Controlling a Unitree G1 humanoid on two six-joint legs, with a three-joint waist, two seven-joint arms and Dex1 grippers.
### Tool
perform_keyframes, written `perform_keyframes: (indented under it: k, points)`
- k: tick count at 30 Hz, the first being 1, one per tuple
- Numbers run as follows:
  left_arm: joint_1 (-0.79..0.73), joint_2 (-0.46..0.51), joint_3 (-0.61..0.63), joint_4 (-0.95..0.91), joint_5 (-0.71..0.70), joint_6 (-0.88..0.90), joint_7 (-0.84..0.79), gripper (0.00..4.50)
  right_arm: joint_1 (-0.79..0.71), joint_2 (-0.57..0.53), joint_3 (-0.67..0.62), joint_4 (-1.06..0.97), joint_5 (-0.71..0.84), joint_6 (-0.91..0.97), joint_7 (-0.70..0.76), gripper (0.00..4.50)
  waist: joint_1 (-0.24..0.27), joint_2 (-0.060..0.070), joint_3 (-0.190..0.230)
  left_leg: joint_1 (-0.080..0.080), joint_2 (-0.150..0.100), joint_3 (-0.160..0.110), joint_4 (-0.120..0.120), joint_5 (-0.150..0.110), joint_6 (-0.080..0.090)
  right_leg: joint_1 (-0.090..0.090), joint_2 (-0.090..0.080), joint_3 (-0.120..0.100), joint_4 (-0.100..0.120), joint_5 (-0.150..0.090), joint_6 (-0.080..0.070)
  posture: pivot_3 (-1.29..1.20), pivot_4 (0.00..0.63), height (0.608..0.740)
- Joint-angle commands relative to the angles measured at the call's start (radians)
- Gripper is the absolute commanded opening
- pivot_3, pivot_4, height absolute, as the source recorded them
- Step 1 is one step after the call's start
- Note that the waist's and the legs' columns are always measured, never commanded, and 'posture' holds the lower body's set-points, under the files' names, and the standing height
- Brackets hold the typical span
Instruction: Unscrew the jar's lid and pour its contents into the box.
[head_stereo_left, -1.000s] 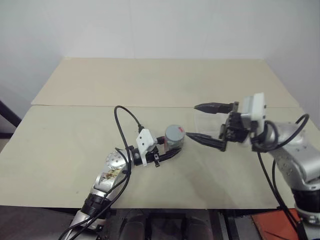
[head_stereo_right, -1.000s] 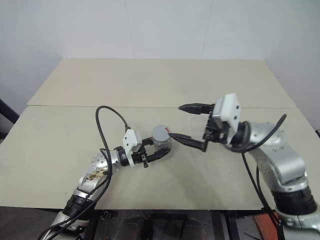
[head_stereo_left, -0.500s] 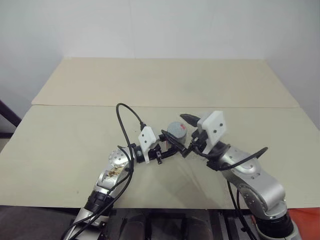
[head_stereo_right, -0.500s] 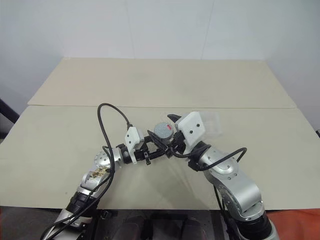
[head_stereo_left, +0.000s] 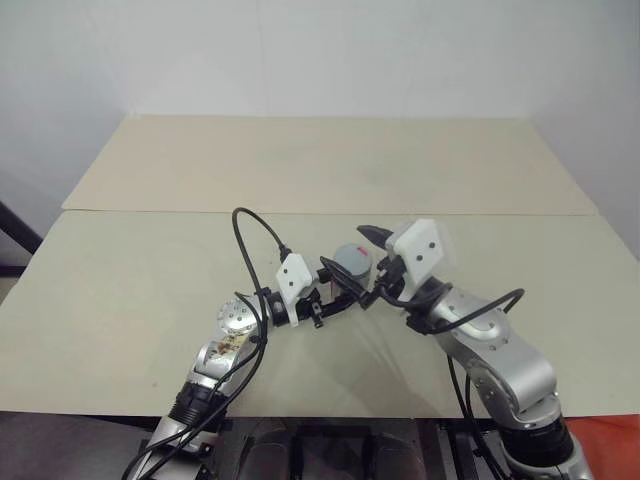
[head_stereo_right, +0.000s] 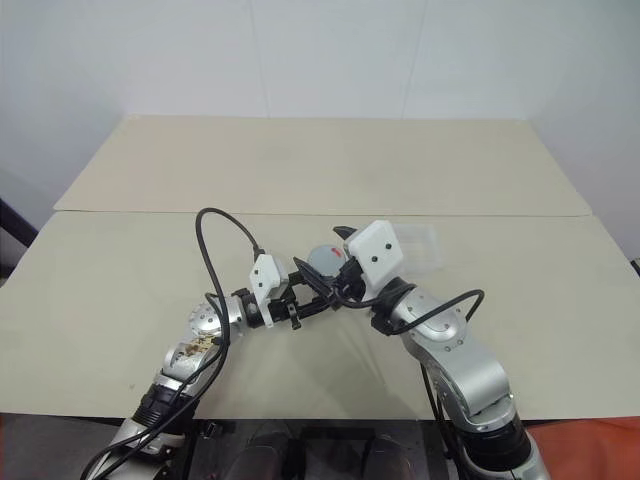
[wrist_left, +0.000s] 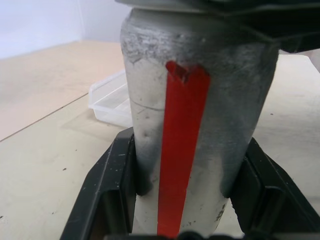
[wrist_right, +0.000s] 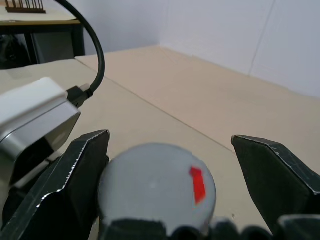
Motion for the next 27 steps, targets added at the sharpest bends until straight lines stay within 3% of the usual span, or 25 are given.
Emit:
perform_keyframes:
  k: [1,21,24,27]
  points:
    - [-0.007,0.006,0.027,-0.016,-0.018,-0.030,-0.005,2.12,0.016,-0.019,-0.058,-0.057,-0.006,0.000,0.006,4.46,0.000,0.000,0.000,0.000,0.000,0.000,0.000,0.000,0.000,0.000,0.000,0.000,0.000,0.000,0.000,0.00,0.150,0.740]
    - [-0.036,0.021,0.045,0.050,-0.007,-0.067,-0.036,2.12,0.174,-0.143,-0.232,-0.117,0.060,-0.001,0.122,4.46,0.001,0.000,0.000,0.000,0.000,0.000,0.000,0.000,0.001,0.000,0.000,0.000,0.000,0.000,0.000,0.00,0.150,0.740]
    - [-0.039,0.017,0.044,0.056,-0.005,-0.070,-0.036,2.12,0.189,-0.179,-0.217,-0.167,0.100,-0.020,0.199,4.46,0.001,0.000,0.000,0.000,0.000,0.000,0.000,0.000,0.001,0.001,0.000,0.000,0.000,0.000,0.000,0.00,0.150,0.740]
    - [-0.040,0.012,0.038,0.055,-0.001,-0.072,-0.033,2.12,0.155,-0.161,-0.173,-0.183,0.101,-0.001,0.184,4.46,0.001,0.000,0.000,0.001,0.000,0.000,0.000,-0.001,0.001,0.001,0.000,0.000,0.000,0.000,0.000,0.00,0.150,0.740]
